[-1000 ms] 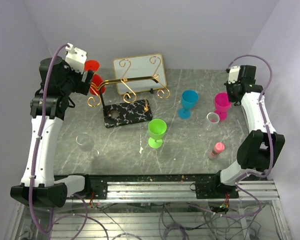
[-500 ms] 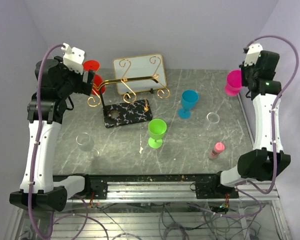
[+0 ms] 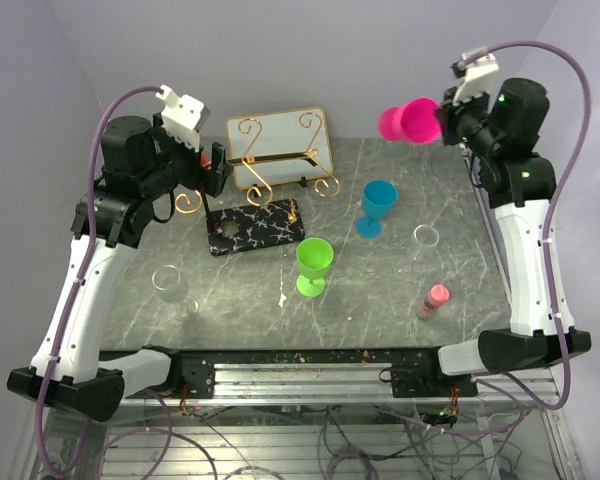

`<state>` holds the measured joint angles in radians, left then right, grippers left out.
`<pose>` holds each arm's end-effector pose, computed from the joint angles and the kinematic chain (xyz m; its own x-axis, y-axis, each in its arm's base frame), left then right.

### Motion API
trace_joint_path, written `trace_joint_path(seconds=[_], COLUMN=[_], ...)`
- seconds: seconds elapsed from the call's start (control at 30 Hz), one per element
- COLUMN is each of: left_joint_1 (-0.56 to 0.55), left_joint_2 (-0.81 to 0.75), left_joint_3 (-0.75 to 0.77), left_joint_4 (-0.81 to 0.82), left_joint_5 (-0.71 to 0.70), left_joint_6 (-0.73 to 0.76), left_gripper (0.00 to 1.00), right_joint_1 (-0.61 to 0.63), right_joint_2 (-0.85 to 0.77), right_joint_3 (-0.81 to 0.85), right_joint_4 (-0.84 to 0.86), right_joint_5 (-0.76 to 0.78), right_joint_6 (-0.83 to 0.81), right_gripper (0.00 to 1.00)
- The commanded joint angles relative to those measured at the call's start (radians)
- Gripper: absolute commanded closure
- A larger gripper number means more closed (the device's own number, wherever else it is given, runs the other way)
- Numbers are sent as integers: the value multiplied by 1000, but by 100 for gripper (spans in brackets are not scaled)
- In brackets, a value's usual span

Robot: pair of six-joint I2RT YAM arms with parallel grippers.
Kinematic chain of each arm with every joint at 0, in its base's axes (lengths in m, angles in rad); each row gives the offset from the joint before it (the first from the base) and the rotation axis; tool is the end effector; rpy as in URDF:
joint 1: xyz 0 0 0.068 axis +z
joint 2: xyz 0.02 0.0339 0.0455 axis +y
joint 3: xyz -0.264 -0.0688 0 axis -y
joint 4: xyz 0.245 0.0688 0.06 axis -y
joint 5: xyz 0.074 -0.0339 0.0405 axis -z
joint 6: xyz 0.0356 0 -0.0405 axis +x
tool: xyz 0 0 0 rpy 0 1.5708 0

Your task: Place the wine glass upside down on the wine glass rack

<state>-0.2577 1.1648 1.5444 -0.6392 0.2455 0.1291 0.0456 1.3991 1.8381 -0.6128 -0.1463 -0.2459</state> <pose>0.2163 -0.0660 0.4747 -0.1851 0.1779 -0.9665 0.5024 0.8624 0.0626 0.2782 0.0179 0.5132 -0.1217 -0.2466 -0.9614 -0.2249 0.9503 -0.2153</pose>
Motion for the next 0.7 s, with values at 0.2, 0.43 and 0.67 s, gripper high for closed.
trace_joint_path(seconds=[0.2, 0.43, 0.67], left_joint_1=[-30, -48, -96], left_joint_2=[95, 181, 221], left_joint_3=[66, 138, 150], left_joint_4=[150, 203, 286], left_joint_5=[174, 270, 298], left_joint_6=[-242, -404, -509], left_gripper=[6, 11, 13], right_joint_1=[187, 215, 217], right_joint_2=[-34, -47, -83], right_joint_3=[-9, -44, -98], right_joint_4=[176, 231, 272], right_joint_5=[-214, -357, -434], right_joint_6=[66, 143, 197], right_gripper=[100, 100, 100])
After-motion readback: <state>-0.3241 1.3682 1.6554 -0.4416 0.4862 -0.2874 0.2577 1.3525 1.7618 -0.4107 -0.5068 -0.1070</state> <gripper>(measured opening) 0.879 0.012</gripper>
